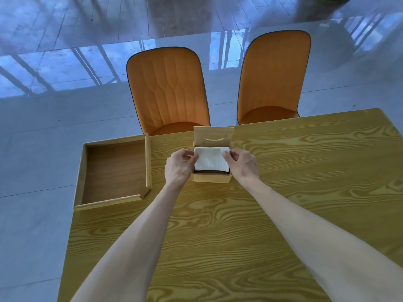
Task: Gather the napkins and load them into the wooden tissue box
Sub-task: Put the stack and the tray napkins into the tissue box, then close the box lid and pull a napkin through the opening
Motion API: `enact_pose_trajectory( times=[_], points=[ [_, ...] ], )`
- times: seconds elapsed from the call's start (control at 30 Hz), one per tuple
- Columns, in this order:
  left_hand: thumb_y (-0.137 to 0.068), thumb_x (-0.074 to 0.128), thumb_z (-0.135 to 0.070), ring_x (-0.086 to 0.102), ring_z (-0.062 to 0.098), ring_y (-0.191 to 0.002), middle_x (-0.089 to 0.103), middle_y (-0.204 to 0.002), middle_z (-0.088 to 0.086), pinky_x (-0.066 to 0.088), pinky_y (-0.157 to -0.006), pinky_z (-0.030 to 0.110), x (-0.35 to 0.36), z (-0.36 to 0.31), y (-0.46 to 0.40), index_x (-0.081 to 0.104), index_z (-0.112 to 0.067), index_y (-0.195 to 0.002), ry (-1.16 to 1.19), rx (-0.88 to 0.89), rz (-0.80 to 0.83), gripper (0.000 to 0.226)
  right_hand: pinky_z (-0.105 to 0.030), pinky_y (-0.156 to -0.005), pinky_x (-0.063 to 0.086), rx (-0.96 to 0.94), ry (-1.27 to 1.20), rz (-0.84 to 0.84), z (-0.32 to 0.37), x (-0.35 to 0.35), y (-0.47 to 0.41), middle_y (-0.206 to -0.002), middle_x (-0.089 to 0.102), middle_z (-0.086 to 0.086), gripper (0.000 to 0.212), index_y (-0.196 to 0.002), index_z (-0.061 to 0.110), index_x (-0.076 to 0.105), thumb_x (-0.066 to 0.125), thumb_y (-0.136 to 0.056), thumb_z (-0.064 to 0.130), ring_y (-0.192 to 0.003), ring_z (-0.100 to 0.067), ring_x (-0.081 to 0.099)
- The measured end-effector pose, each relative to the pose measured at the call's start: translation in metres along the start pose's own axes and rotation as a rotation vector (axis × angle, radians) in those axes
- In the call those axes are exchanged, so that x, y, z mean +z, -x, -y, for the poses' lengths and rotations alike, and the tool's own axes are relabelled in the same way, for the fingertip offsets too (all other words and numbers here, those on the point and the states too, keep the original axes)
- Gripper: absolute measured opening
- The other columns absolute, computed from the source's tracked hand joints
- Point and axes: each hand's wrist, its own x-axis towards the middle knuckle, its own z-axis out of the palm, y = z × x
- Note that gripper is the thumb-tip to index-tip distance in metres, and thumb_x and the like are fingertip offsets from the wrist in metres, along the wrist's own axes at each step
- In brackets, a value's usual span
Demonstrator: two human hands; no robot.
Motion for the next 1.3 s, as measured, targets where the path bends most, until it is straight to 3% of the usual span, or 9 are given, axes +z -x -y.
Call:
enact_pose_trajectory(
  times=[0.1, 0.27, 0.37, 0.47, 0.6, 0.7, 0.77, 1.1, 1.3],
  points=[
    [-0.089, 0.066, -0.038, 0.067, 0.018, -0.091, 0.072, -0.099, -0.004, 0.056, -0.079, 0.038, 0.003, -0.002, -0.002, 0.070, -0.022, -0.109, -0.067, 0.004, -0.020, 0.026, -0.027, -0.058, 0.044, 0.024, 0.021, -0.046, -0.001, 0.004, -0.004, -0.095, 0.072, -0.006, 0.047, -0.102, 0.010, 0.071, 0.046, -0.098, 0.049, -0.078, -0.019, 0.061],
    [-0.090, 0.066, -0.033, 0.066, 0.022, -0.092, 0.068, -0.097, -0.005, 0.055, -0.079, 0.041, 0.005, -0.003, -0.003, 0.061, -0.022, -0.116, -0.128, 0.000, -0.047, 0.029, -0.027, -0.068, 0.043, 0.088, -0.021, -0.095, -0.001, 0.005, -0.007, -0.095, 0.068, -0.001, 0.033, -0.119, 0.014, 0.060, 0.063, -0.093, 0.034, -0.082, -0.014, 0.058],
    [-0.094, 0.059, -0.039, 0.066, 0.023, -0.096, 0.069, -0.106, 0.000, 0.055, -0.083, 0.042, 0.002, -0.008, -0.004, 0.061, -0.021, -0.117, -0.081, -0.019, -0.057, 0.030, -0.034, -0.074, 0.052, 0.148, -0.126, -0.116, 0.003, -0.002, -0.012, -0.107, 0.068, -0.003, 0.032, -0.120, 0.015, 0.058, 0.056, -0.097, 0.037, -0.089, -0.019, 0.063],
    [-0.096, 0.044, -0.056, 0.065, 0.023, -0.104, 0.068, -0.119, 0.003, 0.052, -0.092, 0.043, -0.005, -0.021, -0.010, 0.062, -0.020, -0.122, 0.090, -0.077, -0.051, 0.048, -0.043, -0.086, 0.055, 0.211, -0.269, -0.074, 0.014, -0.013, -0.023, -0.111, 0.066, -0.005, 0.053, -0.121, 0.014, 0.057, 0.038, -0.097, 0.058, -0.094, -0.022, 0.063],
    [-0.092, 0.033, -0.070, 0.055, 0.027, -0.121, 0.060, -0.135, 0.006, 0.042, -0.106, 0.053, -0.012, -0.042, -0.016, 0.065, -0.028, -0.126, 0.304, -0.120, 0.036, 0.062, -0.055, -0.099, 0.047, 0.292, -0.526, 0.050, 0.031, -0.025, -0.030, -0.093, 0.059, -0.001, 0.085, -0.128, 0.009, 0.059, 0.027, -0.088, 0.077, -0.098, -0.021, 0.056],
    [-0.090, 0.040, -0.070, 0.054, 0.025, -0.119, 0.060, -0.124, 0.002, 0.039, -0.108, 0.053, -0.011, -0.050, -0.016, 0.058, -0.023, -0.134, 0.342, -0.143, 0.094, 0.066, -0.061, -0.110, 0.033, 0.343, -0.612, 0.199, 0.039, -0.029, -0.024, -0.144, 0.049, -0.009, 0.089, -0.147, 0.018, 0.041, 0.034, -0.084, 0.080, -0.133, -0.033, 0.044],
    [-0.091, 0.043, -0.067, 0.054, 0.025, -0.120, 0.060, -0.126, -0.001, 0.040, -0.108, 0.051, -0.010, -0.050, -0.015, 0.057, -0.024, -0.133, 0.326, -0.144, 0.123, 0.062, -0.062, -0.108, 0.033, 0.343, -0.639, 0.232, 0.040, -0.029, -0.022, -0.155, 0.037, -0.011, 0.086, -0.150, 0.020, 0.036, 0.037, -0.086, 0.077, -0.139, -0.037, 0.037],
    [-0.095, 0.048, -0.056, 0.045, 0.029, -0.134, 0.049, -0.148, 0.005, 0.035, -0.112, 0.051, -0.011, -0.034, 0.005, 0.051, -0.026, -0.140, 0.383, -0.157, 0.176, 0.054, -0.056, -0.104, 0.041, 0.261, -0.635, 0.258, 0.016, -0.029, -0.004, -0.152, 0.041, -0.009, 0.078, -0.146, 0.016, 0.042, 0.047, -0.089, 0.068, -0.135, -0.031, 0.043],
    [-0.095, 0.054, -0.050, 0.052, 0.030, -0.126, 0.053, -0.142, 0.008, 0.045, -0.095, 0.037, -0.013, -0.013, 0.020, 0.054, -0.024, -0.138, 0.429, -0.195, 0.248, 0.050, -0.048, -0.096, 0.049, 0.230, -0.620, 0.249, -0.001, -0.021, 0.014, -0.151, 0.044, -0.007, 0.082, -0.144, 0.016, 0.045, 0.057, -0.083, 0.069, -0.133, -0.026, 0.047]
  ],
)
